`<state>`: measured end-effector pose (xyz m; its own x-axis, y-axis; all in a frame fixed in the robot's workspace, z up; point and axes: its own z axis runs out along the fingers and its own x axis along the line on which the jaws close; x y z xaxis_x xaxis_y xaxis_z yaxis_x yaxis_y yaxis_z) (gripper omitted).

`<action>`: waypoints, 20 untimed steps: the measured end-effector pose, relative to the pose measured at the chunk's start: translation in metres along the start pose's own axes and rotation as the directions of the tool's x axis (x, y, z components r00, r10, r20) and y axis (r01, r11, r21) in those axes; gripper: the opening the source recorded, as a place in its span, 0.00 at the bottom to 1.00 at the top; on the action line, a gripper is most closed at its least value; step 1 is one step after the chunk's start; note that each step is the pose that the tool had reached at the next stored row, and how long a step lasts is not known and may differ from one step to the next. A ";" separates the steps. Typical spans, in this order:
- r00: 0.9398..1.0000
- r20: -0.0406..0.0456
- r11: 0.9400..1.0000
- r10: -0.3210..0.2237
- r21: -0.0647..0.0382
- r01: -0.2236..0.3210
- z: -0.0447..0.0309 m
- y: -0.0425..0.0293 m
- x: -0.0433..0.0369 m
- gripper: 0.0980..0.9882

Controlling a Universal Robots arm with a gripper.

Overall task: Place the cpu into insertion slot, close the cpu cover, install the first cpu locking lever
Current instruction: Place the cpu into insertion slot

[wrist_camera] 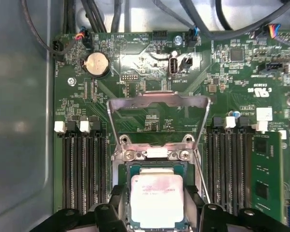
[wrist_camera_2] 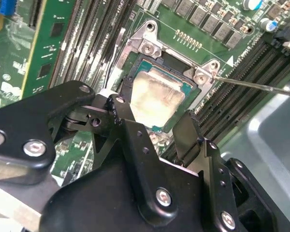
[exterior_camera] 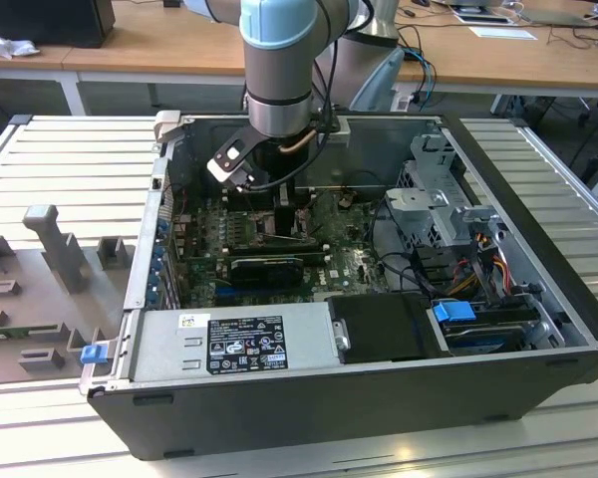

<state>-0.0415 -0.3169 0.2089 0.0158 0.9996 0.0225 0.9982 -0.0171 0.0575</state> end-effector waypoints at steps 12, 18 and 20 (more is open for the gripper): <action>1.000 0.010 1.000 -0.001 0.000 0.001 -0.0049 0.0004 -0.0032 0.14; 1.000 0.014 1.000 -0.001 0.000 0.001 -0.0068 0.0004 -0.0033 0.01; 1.000 0.014 1.000 -0.001 0.000 0.001 -0.0079 0.0004 -0.0032 0.01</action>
<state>-0.0416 -0.3203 0.2167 0.0160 0.9998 0.0086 0.9982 -0.0164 0.0576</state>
